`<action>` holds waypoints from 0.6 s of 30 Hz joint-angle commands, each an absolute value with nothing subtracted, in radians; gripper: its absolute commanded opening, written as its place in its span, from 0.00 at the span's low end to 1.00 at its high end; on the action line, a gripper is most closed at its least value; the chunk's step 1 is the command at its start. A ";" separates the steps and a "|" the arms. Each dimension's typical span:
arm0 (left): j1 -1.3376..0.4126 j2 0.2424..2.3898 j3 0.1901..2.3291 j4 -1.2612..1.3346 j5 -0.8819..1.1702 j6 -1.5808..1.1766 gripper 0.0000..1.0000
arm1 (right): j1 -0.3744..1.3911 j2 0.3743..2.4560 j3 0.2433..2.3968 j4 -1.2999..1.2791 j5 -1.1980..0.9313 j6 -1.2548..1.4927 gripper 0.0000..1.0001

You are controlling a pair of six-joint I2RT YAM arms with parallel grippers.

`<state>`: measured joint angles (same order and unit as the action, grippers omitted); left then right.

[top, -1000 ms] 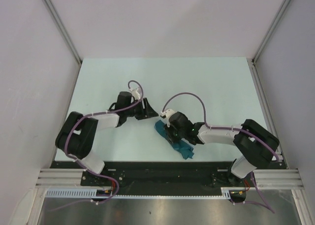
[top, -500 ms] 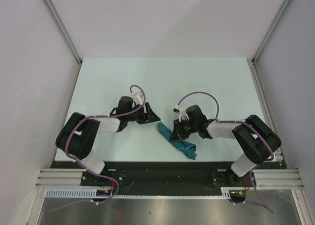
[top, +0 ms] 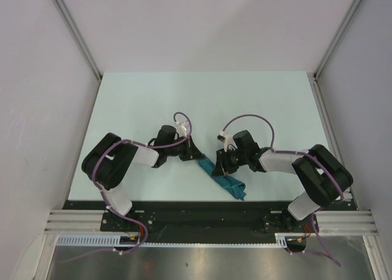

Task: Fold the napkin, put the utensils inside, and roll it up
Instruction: Roll the napkin at the center of the board.

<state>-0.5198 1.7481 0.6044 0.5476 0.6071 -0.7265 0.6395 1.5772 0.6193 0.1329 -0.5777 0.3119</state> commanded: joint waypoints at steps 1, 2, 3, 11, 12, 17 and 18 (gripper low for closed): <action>-0.525 1.764 0.626 0.549 0.612 -0.723 0.00 | 0.658 1.490 0.630 -0.039 -0.479 0.275 0.50; -0.525 1.767 0.636 0.543 0.611 -0.719 0.00 | 0.675 1.447 0.632 -0.081 -0.454 0.273 0.56; -0.523 1.770 0.643 0.538 0.609 -0.719 0.00 | 0.686 1.425 0.632 -0.100 -0.405 0.272 0.58; -0.523 1.793 0.678 0.514 0.604 -0.718 0.00 | 0.833 1.272 0.629 -0.268 -0.109 0.328 0.65; -0.523 1.793 0.681 0.506 0.601 -0.716 0.00 | 0.854 1.261 0.630 -0.281 -0.047 0.342 0.65; -0.519 1.790 0.695 0.488 0.597 -0.710 0.00 | 0.988 1.247 0.624 -0.343 0.121 0.416 0.67; -0.518 1.789 0.696 0.485 0.597 -0.706 0.00 | 1.003 1.250 0.623 -0.348 0.159 0.434 0.67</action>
